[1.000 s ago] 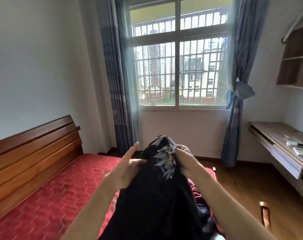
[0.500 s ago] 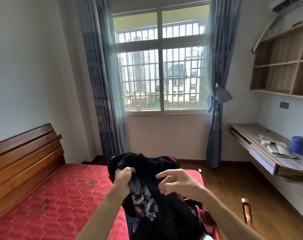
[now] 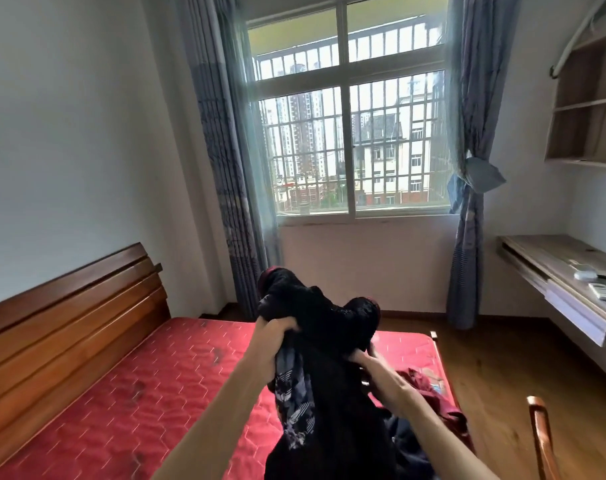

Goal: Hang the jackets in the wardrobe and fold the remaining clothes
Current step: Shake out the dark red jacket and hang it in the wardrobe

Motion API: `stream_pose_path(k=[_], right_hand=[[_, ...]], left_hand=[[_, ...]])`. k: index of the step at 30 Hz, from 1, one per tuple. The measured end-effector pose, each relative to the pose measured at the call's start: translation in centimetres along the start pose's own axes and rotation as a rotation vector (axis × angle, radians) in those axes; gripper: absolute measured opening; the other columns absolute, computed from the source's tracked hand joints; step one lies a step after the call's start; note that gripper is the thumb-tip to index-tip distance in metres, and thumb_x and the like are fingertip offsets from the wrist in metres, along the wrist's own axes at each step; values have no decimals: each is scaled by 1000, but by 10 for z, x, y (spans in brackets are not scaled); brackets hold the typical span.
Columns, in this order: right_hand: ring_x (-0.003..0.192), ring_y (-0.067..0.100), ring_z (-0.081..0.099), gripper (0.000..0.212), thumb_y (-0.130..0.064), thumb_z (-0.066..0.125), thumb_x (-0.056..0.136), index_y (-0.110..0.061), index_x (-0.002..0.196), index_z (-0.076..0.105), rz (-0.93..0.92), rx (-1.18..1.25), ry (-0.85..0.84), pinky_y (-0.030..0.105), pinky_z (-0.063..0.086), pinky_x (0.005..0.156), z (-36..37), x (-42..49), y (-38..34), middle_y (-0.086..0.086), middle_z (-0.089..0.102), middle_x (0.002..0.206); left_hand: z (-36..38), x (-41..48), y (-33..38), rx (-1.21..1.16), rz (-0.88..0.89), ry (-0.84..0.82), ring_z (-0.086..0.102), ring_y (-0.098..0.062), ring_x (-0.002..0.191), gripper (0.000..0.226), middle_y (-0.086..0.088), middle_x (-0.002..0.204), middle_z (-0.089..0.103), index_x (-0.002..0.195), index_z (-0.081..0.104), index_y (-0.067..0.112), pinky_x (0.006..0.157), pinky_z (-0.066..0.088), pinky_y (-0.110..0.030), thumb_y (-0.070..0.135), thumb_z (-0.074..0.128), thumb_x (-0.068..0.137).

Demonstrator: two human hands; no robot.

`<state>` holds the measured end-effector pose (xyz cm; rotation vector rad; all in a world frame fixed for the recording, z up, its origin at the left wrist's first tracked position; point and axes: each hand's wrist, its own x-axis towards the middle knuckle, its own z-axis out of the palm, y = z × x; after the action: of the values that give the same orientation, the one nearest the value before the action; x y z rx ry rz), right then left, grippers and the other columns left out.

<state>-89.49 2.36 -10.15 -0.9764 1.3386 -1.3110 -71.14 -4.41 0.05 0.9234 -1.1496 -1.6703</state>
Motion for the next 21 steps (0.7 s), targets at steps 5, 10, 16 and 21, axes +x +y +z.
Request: stream_pose_path(k=[5, 10, 16, 21], right_hand=[[89, 14, 68, 48, -33, 64, 74, -13, 118, 60, 16, -283, -297, 25, 55, 77, 39, -6, -25, 4, 72, 103], [66, 11, 57, 8, -6, 59, 87, -10, 80, 62, -182, -433, -55, 29, 47, 64, 50, 19, -38, 0, 60, 74], [73, 10, 65, 18, -8, 54, 96, -19, 110, 60, -446, -184, 278, 30, 54, 68, 45, 23, -117, 3, 69, 92], [59, 12, 56, 19, -8, 57, 94, -21, 108, 57, -703, -192, 213, 28, 47, 53, 79, -1, -196, -2, 62, 78]], left_hand=[[-29, -6, 19, 60, 49, 101, 71, -41, 88, 31, -27, 95, 72, 106, 64, -4, 78, 59, -49, -8, 62, 75], [-61, -19, 38, 43, 33, 74, 71, -37, 100, 34, -22, 107, 73, 111, 72, 1, 86, 58, -42, 18, 72, 82], [-113, -12, 50, 192, 78, 193, 72, -30, 103, 61, -13, 108, 76, 112, 72, 6, 100, 50, -42, 59, 67, 84], [-144, -3, 30, 459, 130, 333, 71, -22, 75, 33, -10, 83, 77, 92, 74, 4, 66, 53, -30, 20, 47, 103]])
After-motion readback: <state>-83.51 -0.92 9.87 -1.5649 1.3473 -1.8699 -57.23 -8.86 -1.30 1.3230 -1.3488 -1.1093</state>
